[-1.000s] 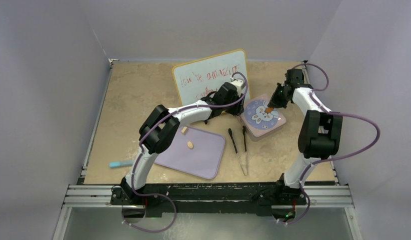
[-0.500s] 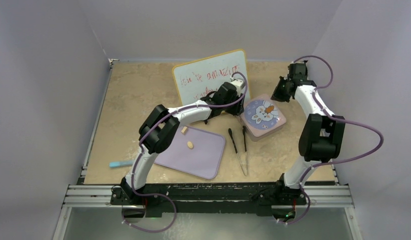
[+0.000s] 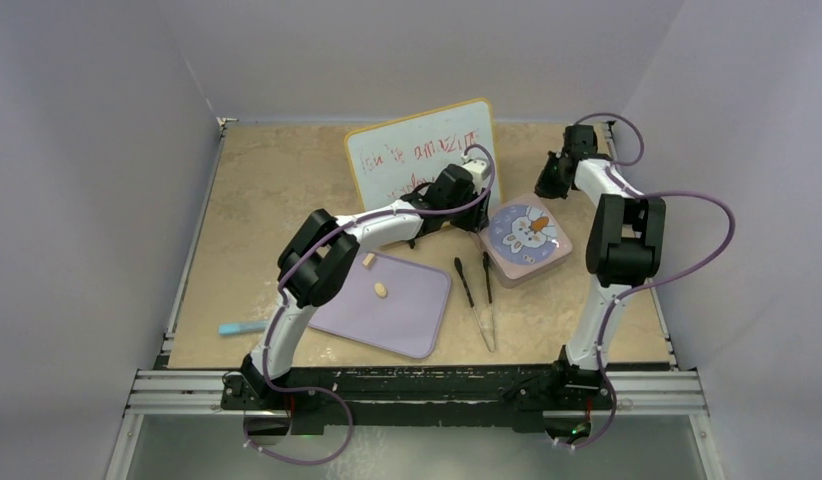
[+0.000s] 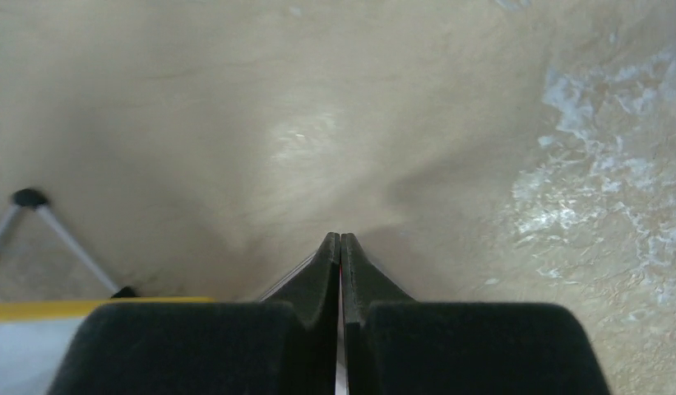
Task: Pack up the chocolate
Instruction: Close the box lid on the packing box.
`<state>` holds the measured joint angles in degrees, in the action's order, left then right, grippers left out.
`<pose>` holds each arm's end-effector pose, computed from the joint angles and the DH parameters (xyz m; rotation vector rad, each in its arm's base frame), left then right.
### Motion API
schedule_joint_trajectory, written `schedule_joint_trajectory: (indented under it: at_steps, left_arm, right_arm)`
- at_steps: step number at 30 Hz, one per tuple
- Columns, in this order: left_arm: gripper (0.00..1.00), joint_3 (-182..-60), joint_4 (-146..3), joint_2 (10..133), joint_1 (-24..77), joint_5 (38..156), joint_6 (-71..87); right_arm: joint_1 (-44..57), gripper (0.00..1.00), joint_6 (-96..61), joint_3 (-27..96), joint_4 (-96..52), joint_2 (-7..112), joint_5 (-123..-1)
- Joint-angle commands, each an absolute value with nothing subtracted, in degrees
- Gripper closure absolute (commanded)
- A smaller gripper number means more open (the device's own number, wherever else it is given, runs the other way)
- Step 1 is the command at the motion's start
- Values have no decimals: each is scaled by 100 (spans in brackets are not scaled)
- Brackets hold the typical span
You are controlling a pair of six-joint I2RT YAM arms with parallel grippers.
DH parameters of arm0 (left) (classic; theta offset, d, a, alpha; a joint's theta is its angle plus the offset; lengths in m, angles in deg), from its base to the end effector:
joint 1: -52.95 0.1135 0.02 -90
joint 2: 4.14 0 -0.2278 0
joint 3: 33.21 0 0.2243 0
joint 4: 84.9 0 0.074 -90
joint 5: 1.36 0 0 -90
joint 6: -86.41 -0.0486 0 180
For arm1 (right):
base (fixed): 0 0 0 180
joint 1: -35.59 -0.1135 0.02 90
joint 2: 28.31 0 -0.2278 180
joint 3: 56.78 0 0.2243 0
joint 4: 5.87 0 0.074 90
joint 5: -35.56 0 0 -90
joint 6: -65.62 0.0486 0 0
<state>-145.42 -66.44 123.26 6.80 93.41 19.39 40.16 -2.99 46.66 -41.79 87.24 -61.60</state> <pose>0.3274 -0.3466 0.1679 0.5037 2.2060 -0.7650 0.4184 -0.0274 0.1811 0.4869 2.3707 0.2855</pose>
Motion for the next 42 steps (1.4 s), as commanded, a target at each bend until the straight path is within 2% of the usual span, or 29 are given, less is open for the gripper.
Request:
schedule_joint_trajectory:
  at_steps: [1,10,18,25,28,30,38,42]
  left_arm:
    - [60,-14557,-6736,12398,672,9550,1973]
    - [61,-14645,-6824,12440,667,9690,2110]
    - [61,-14767,-6824,12502,666,9721,2146]
    - [61,-14805,-6797,12543,664,9699,2144]
    - [61,-14797,-6777,12591,663,9725,2168]
    - [62,-14796,-6750,12615,670,9710,2159]
    - [62,-15012,-6623,12525,669,9741,2200]
    - [62,-15123,-6608,12355,671,9777,2229]
  right_arm:
    - [3989,100,-254,4701,-5030,8659,-6068]
    - [3989,100,-213,4976,-5406,7637,-5463]
    - [3964,100,-358,4073,-4952,6921,-5905]
    - [3963,100,-332,3923,-4631,7818,-6140]
    - [3961,100,-239,4092,-5055,8361,-5752]
    - [3963,100,-234,3966,-4997,8320,-5626]
    - [3963,100,-135,4244,-5494,7479,-5462]
    - [3963,100,92,3997,-5761,6761,-4982]
